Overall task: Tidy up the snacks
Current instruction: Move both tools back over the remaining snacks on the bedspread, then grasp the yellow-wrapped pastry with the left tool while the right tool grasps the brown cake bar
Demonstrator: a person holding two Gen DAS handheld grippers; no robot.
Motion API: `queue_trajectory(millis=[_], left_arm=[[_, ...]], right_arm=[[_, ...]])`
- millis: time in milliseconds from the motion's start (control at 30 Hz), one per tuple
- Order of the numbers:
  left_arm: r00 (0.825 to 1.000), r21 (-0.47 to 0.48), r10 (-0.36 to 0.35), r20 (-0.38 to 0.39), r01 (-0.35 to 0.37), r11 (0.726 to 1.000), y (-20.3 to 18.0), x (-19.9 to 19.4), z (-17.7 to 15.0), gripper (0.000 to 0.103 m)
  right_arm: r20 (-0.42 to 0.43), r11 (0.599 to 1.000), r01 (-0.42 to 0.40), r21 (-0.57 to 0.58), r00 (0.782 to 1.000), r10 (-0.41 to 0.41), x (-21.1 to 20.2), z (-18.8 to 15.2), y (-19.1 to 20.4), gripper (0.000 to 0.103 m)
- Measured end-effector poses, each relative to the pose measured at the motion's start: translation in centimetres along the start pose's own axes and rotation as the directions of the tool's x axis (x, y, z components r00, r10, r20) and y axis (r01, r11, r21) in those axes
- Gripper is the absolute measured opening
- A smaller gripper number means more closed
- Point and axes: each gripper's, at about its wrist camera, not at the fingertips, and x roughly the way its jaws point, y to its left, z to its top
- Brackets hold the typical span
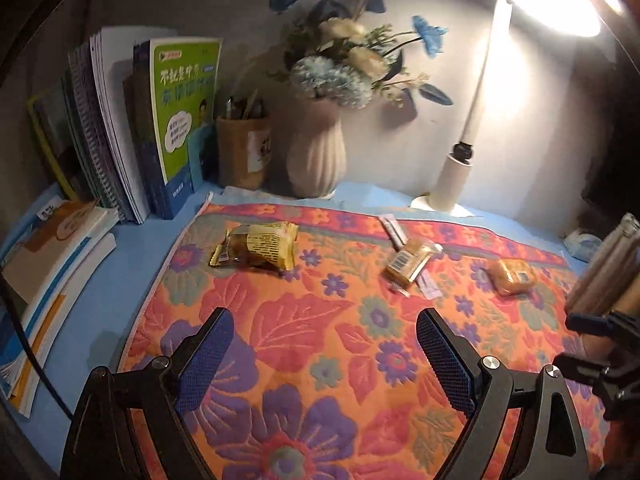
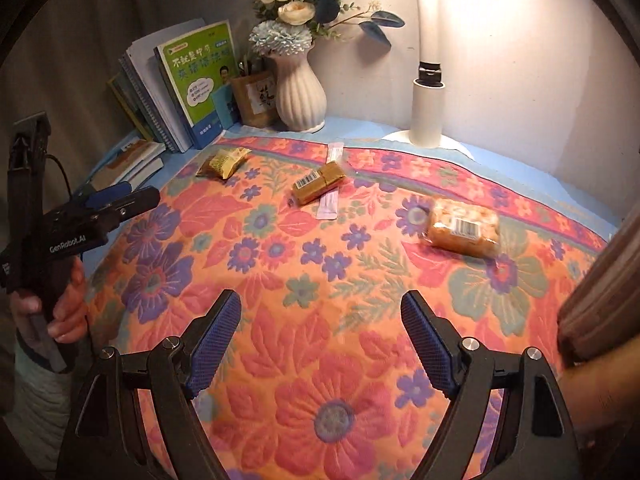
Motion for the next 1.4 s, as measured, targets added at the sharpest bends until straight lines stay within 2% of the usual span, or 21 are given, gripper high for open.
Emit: queue_trajectory(millis=[100, 200, 267, 433, 500, 600, 733, 800, 867, 967, 1033, 1100, 1300, 1400], left_arm=[[0.998, -0.042, 0.04, -0.038, -0.042, 0.998, 1.5, 4.3, 1.9, 0.091], [0.989, -0.02, 0.141, -0.054, -0.142, 0.99, 2.3, 8.1, 3.6, 0.091], [0.982, -0.002, 0.171, -0.075, -0.171, 0.985, 2.8, 10.6, 4.4, 0.091], [0.984, -0.071, 0.134, -0.12, -0.143, 0.987, 4.9, 14.9, 4.8, 0.091], [0.984, -0.097, 0.108, -0.138, -0.122, 0.988, 5.4, 15.4, 4.7, 0.091], [0.991, -0.103, 0.071, -0.112, -0.082, 0.991, 5.6, 15.1, 4.7, 0.091], [0.989, -0.092, 0.094, -0.117, -0.105, 0.99, 5.4, 15.5, 4.6, 0.09], [0.987, -0.075, 0.114, -0.114, -0.123, 0.99, 5.1, 15.5, 4.6, 0.083], [0.986, -0.066, 0.121, -0.112, -0.129, 0.989, 5.0, 15.6, 4.6, 0.08], [0.986, -0.06, 0.129, -0.107, -0.135, 0.989, 5.0, 15.6, 4.6, 0.074], [0.986, -0.057, 0.133, -0.105, -0.139, 0.989, 5.0, 15.6, 4.7, 0.074], [0.986, -0.056, 0.137, -0.1, -0.143, 0.988, 5.1, 15.6, 4.7, 0.074], [0.988, -0.063, 0.132, -0.083, -0.138, 0.988, 5.2, 15.1, 4.5, 0.071], [0.989, -0.071, 0.123, -0.078, -0.128, 0.989, 5.3, 15.0, 4.6, 0.071]], right_arm=[[0.016, 1.0, 0.014, 0.005, 1.0, -0.014, 3.1, 1.9, 0.2, 0.082], [0.006, 1.0, 0.003, 0.021, 1.0, -0.003, 6.1, 3.7, -0.2, 0.082], [-0.002, 0.999, -0.025, 0.048, 1.0, 0.025, 8.2, 4.8, -0.8, 0.082], [-0.039, 0.996, 0.008, 0.093, 0.999, -0.005, 12.7, 7.2, -1.7, 0.081], [-0.062, 0.992, 0.028, 0.123, 0.998, -0.021, 14.4, 7.7, -2.1, 0.081], [-0.094, 0.982, 0.038, 0.183, 0.995, -0.021, 16.5, 8.1, -2.5, 0.082], [-0.064, 0.974, 0.077, 0.211, 0.996, -0.065, 17.4, 8.6, -2.1, 0.085], [-0.046, 0.969, 0.096, 0.226, 0.995, -0.087, 17.6, 8.7, -2.0, 0.085], [-0.035, 0.966, 0.11, 0.233, 0.994, -0.105, 17.7, 8.7, -1.9, 0.084], [-0.023, 0.96, 0.147, 0.24, 0.989, -0.145, 17.4, 8.5, -1.9, 0.072], [-0.007, 0.953, 0.152, 0.263, 0.988, -0.156, 16.9, 8.2, -2.4, 0.051], [0.007, 0.947, 0.12, 0.299, 0.992, -0.128, 16.3, 8.0, -3.3, 0.039], [0.057, 0.903, -0.026, 0.429, 0.998, 0.002, 15.3, 7.1, -6.1, 0.031], [0.058, 0.895, -0.028, 0.445, 0.998, 0.002, 14.6, 6.6, -6.4, 0.03]])
